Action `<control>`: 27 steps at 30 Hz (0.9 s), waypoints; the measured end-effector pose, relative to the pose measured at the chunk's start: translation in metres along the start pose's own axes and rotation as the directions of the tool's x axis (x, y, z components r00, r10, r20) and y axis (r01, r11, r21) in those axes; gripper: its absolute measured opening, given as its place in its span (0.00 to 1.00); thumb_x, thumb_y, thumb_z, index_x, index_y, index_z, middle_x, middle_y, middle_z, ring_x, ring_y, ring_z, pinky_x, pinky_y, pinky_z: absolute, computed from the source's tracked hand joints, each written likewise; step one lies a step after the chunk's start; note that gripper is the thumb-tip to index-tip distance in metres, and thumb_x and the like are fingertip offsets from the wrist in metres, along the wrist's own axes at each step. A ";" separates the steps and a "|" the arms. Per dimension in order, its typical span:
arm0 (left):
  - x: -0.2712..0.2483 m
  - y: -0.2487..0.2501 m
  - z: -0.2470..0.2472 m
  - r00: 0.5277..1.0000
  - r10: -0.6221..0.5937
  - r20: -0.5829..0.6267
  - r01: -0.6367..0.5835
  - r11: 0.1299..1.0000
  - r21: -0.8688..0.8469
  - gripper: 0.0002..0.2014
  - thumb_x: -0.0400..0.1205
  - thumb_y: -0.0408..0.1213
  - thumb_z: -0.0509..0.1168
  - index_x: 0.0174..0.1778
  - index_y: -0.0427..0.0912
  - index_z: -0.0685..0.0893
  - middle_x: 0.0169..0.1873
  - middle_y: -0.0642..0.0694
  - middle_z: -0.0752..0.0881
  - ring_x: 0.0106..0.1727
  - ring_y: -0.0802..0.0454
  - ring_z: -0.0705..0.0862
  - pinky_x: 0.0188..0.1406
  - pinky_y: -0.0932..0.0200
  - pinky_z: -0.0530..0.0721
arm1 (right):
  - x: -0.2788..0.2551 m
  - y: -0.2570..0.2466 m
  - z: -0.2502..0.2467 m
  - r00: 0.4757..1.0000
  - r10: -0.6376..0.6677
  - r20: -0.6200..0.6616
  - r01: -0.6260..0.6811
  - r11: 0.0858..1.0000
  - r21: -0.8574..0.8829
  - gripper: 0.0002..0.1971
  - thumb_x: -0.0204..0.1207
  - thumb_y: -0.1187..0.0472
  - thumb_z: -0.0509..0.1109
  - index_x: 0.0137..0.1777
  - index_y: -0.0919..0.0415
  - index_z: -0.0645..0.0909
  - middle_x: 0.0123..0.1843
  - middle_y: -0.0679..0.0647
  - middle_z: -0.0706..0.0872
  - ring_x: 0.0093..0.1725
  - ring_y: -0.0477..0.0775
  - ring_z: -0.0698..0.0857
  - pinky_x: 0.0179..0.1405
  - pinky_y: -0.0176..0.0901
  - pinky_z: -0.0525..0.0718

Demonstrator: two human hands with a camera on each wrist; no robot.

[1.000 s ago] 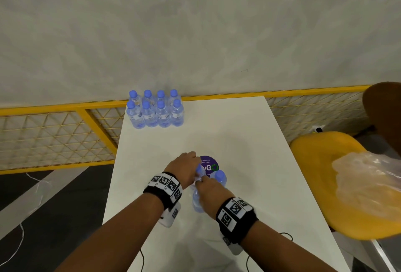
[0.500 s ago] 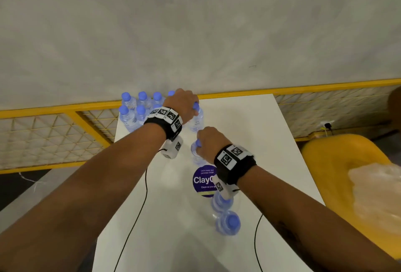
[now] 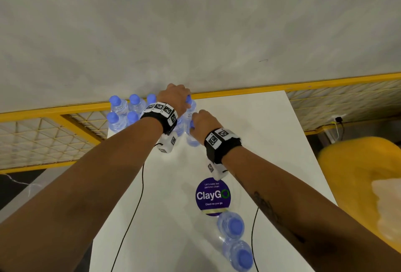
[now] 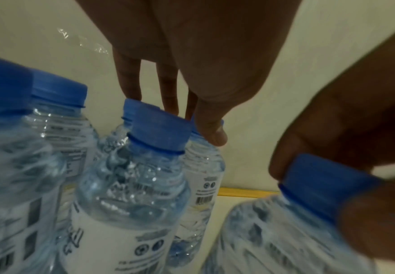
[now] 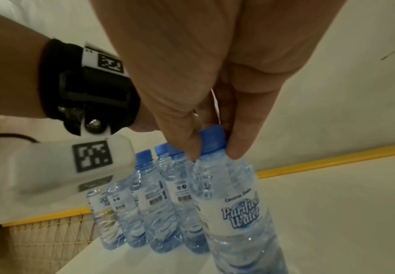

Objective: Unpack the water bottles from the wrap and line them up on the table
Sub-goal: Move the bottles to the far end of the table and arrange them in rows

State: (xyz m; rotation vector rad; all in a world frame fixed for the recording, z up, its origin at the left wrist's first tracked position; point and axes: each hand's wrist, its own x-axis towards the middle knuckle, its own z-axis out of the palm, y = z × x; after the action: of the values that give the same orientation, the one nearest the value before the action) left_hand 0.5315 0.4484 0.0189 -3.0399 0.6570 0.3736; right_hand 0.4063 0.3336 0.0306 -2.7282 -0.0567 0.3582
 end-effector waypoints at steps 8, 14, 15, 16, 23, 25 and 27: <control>0.013 -0.005 0.007 0.999 -0.032 0.008 0.033 0.993 -0.111 0.07 0.80 0.40 0.65 0.41 0.59 0.76 0.42 0.55 0.74 0.53 0.43 0.82 0.53 0.46 0.82 | 0.050 0.001 0.001 0.996 0.076 -0.036 -0.071 0.990 0.120 0.20 0.79 0.63 0.65 0.72 0.58 0.75 0.63 0.63 0.83 0.59 0.65 0.84 0.47 0.43 0.75; 0.016 -0.003 0.005 1.000 0.011 0.021 -0.009 0.993 -0.119 0.06 0.81 0.40 0.65 0.43 0.56 0.76 0.44 0.52 0.74 0.47 0.46 0.77 0.48 0.53 0.76 | 0.064 -0.001 0.005 0.997 0.069 -0.040 -0.064 0.990 0.124 0.30 0.78 0.64 0.69 0.80 0.54 0.66 0.66 0.61 0.83 0.63 0.63 0.84 0.55 0.43 0.78; 0.015 -0.003 0.004 1.000 0.011 0.029 -0.007 0.993 -0.117 0.06 0.80 0.38 0.65 0.43 0.55 0.76 0.44 0.52 0.75 0.46 0.46 0.79 0.48 0.53 0.75 | 0.065 0.000 0.008 0.996 0.078 -0.049 -0.071 0.989 0.129 0.28 0.77 0.64 0.69 0.78 0.54 0.70 0.65 0.60 0.84 0.62 0.62 0.85 0.52 0.41 0.76; 0.015 -0.002 0.003 0.999 0.006 0.038 -0.002 0.993 -0.116 0.06 0.80 0.37 0.65 0.43 0.54 0.76 0.45 0.52 0.76 0.46 0.46 0.79 0.48 0.54 0.76 | 0.066 0.001 0.010 0.995 0.079 -0.058 -0.072 0.989 0.126 0.26 0.77 0.63 0.69 0.75 0.55 0.72 0.64 0.59 0.85 0.62 0.62 0.85 0.51 0.40 0.74; 0.007 0.003 -0.005 0.998 0.003 0.066 0.001 0.998 -0.065 0.06 0.82 0.35 0.65 0.51 0.50 0.79 0.52 0.46 0.81 0.53 0.41 0.84 0.55 0.48 0.83 | 0.064 0.002 0.009 0.996 0.054 -0.078 -0.047 0.995 0.083 0.24 0.77 0.61 0.71 0.74 0.57 0.74 0.65 0.60 0.84 0.62 0.62 0.84 0.56 0.43 0.79; 0.005 0.004 -0.006 0.997 0.011 0.081 -0.009 1.000 -0.027 0.09 0.83 0.37 0.64 0.58 0.48 0.80 0.58 0.43 0.84 0.58 0.39 0.84 0.52 0.48 0.81 | 0.062 0.002 0.008 0.996 0.063 -0.069 -0.056 0.993 0.104 0.24 0.77 0.62 0.70 0.73 0.56 0.75 0.61 0.59 0.85 0.60 0.61 0.85 0.50 0.41 0.75; 0.000 0.003 -0.006 0.996 -0.007 0.084 0.009 1.000 -0.016 0.18 0.84 0.41 0.61 0.71 0.51 0.75 0.64 0.42 0.84 0.64 0.38 0.81 0.53 0.46 0.79 | 0.057 0.001 0.003 0.996 0.078 -0.035 -0.074 0.991 0.110 0.20 0.77 0.63 0.70 0.69 0.59 0.77 0.54 0.60 0.85 0.58 0.63 0.86 0.45 0.42 0.76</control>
State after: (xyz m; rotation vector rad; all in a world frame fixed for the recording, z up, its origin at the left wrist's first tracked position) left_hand 0.5321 0.4455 0.0245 -3.0218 0.6402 0.5065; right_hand 0.4603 0.3385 0.0135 -2.6338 0.0752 0.3189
